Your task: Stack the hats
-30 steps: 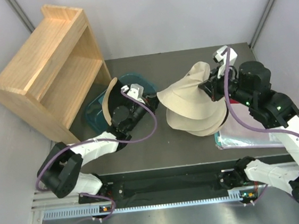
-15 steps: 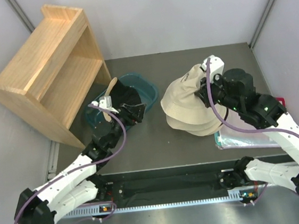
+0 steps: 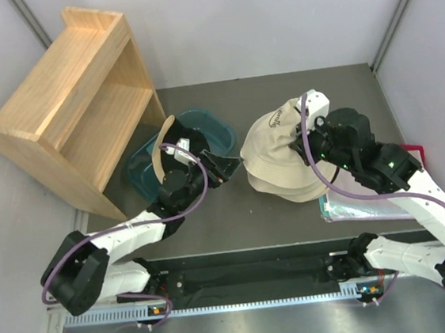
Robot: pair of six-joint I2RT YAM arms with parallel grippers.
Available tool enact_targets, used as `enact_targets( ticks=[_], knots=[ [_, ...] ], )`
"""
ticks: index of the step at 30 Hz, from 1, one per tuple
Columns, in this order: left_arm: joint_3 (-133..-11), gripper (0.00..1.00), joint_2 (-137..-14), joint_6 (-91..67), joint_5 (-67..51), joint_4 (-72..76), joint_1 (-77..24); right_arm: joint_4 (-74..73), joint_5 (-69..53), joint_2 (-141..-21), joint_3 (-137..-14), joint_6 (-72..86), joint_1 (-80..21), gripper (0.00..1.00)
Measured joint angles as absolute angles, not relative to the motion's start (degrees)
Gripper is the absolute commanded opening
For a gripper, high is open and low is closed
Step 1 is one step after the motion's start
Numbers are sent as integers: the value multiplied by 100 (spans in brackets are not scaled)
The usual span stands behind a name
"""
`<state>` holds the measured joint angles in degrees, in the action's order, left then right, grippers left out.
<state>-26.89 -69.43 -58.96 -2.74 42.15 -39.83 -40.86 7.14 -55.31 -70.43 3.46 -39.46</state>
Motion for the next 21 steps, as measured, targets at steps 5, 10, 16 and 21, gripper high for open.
enact_targets(
  ticks=[5,10,16,21],
  knots=[
    [-2694,81,-7271,-6134,-523,4698,-3983,-4167,753,-5380,-7043,366,-3959,0],
    [-2816,76,-7752,-6401,-814,5446,-3979,-4174,753,-5328,-7030,390,-3959,0],
    [-2886,48,-8473,-6766,-1090,6300,-3979,-4171,751,-5332,-6976,414,-3962,0],
    [-2915,26,-8680,-6895,-1090,6698,-3979,-4176,753,-5332,-6976,427,-3962,0]
  ],
)
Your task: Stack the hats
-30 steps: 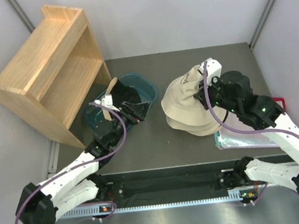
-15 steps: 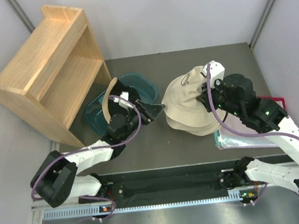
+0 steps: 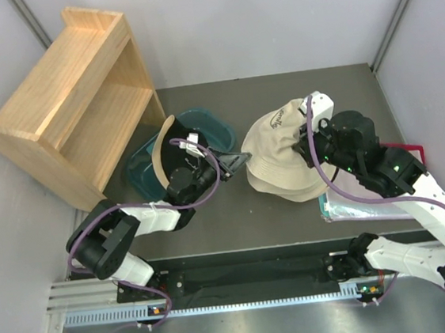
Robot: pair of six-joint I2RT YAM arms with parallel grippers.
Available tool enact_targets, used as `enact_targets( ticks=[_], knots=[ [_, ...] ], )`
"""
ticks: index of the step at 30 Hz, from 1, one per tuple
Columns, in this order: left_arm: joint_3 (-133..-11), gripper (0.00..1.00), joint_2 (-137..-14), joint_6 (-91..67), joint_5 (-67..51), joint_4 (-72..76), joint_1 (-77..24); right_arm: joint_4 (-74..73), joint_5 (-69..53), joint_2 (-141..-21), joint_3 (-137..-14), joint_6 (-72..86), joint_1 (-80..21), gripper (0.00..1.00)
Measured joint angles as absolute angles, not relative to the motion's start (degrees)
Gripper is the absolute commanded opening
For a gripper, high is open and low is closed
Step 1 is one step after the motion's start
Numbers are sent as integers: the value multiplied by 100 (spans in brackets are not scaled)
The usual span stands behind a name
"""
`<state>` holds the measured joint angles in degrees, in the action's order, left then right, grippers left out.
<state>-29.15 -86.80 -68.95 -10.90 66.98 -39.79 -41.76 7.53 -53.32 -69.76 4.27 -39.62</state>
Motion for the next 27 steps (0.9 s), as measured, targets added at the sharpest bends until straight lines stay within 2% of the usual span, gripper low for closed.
enact_targets(
  ticks=[2,3,4,8,10,12,13,15,16,20,24,27],
  knots=[
    [-2917,15,-8680,-6906,-1041,6781,-3975,-4182,753,-5332,-6976,427,-3962,0],
    [-2917,3,-8680,-6908,-1004,6820,-3972,-4187,753,-5332,-6976,427,-3962,0],
    [-2917,0,-8680,-6910,-976,6873,-3972,-4191,755,-5332,-6976,427,-3962,0],
    [-2917,0,-8744,-6928,-904,7050,-3972,-4204,777,-5332,-6976,429,-3962,1],
    [-2904,0,-8796,-6941,-799,7096,-3972,-4204,788,-5332,-6978,454,-3962,5],
    [-2797,0,-8805,-6969,-676,7199,-3972,-4219,805,-5336,-6997,495,-3962,17],
    [-2698,0,-8805,-6991,-607,7260,-3972,-4272,825,-5356,-7054,523,-3964,38],
    [-2580,0,-8805,-7019,-506,7271,-3970,-4329,878,-5413,-7205,574,-3966,61],
    [-2550,0,-8809,-7024,-489,7269,-3966,-4355,897,-5441,-7286,652,-3966,78],
    [-2532,0,-9043,-7046,-486,7336,-3940,-4521,1022,-5603,-7843,720,-3964,93],
    [-2482,0,-9303,-7059,-539,7373,-3940,-4606,1081,-5833,-8604,753,-3813,95],
    [-2410,0,-9397,-7052,-604,7373,-3935,-4512,777,-5948,-8919,764,-3273,94]
  ],
)
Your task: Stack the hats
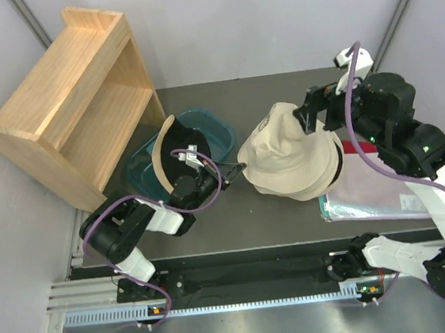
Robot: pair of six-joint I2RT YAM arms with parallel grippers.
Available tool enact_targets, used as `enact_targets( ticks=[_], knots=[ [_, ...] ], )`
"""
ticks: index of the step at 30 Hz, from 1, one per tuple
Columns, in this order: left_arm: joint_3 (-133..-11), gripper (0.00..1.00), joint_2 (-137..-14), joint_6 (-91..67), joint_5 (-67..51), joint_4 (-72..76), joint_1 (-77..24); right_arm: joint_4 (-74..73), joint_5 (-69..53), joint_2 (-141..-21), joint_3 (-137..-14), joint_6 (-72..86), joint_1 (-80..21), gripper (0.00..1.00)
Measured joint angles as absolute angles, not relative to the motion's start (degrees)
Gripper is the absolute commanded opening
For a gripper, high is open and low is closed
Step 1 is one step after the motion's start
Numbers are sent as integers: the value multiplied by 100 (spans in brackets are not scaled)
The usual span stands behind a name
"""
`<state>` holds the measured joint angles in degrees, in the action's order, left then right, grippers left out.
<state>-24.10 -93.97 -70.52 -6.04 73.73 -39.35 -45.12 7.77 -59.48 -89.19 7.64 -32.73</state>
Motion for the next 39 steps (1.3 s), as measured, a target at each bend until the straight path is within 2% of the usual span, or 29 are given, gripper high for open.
enact_targets(
  ticks=[5,11,16,26,39],
  knots=[
    [-2414,0,-9417,-6923,-729,7297,-3924,-4152,-176,-5833,-8324,987,-1990,92],
    [-2596,0,-9386,-6606,-836,6923,-3916,-3896,-770,-5124,-6613,1551,-1433,84],
    [-2724,0,-9233,-6348,-878,6499,-3916,-3721,-1142,-4447,-5537,2147,-1026,83],
    [-2814,0,-9045,-6064,-919,6099,-3913,-3382,-1363,-3251,-4595,3295,-932,80],
    [-2873,0,-8707,-5817,-917,5575,-3916,-3212,-1487,-3044,-3826,3819,-926,78]
  ],
)
